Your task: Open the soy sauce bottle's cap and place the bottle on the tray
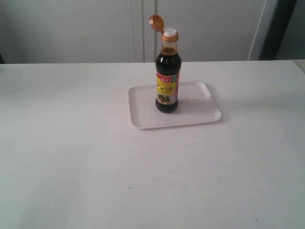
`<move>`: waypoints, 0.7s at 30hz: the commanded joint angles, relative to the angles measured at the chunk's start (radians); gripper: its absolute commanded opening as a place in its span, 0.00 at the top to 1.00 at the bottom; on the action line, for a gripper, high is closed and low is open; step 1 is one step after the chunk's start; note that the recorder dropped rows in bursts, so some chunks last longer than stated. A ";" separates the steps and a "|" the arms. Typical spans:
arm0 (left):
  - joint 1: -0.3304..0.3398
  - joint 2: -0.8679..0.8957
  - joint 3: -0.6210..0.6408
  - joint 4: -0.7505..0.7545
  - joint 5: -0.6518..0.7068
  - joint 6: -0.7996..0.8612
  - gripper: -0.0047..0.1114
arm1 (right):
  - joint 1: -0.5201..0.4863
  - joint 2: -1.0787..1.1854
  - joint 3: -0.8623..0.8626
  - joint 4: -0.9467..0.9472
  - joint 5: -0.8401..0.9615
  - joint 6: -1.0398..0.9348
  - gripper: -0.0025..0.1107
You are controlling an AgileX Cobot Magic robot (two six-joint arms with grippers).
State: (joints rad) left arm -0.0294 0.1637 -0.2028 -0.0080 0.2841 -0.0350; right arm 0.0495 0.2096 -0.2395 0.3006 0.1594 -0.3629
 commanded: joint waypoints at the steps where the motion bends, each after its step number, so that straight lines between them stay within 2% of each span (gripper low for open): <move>1: 0.032 -0.055 0.033 -0.017 -0.001 0.010 0.96 | 0.001 -0.007 0.004 0.003 -0.002 -0.006 0.98; 16: 0.094 -0.164 0.200 -0.033 0.000 0.010 0.96 | 0.001 -0.007 0.004 0.003 -0.002 -0.006 0.98; 21: 0.099 -0.164 0.203 -0.040 -0.015 0.007 0.96 | 0.001 -0.007 0.004 0.003 -0.002 -0.006 0.98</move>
State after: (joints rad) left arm 0.0684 0.0050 -0.0043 -0.0339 0.2816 -0.0255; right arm 0.0495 0.2096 -0.2374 0.3006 0.1594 -0.3629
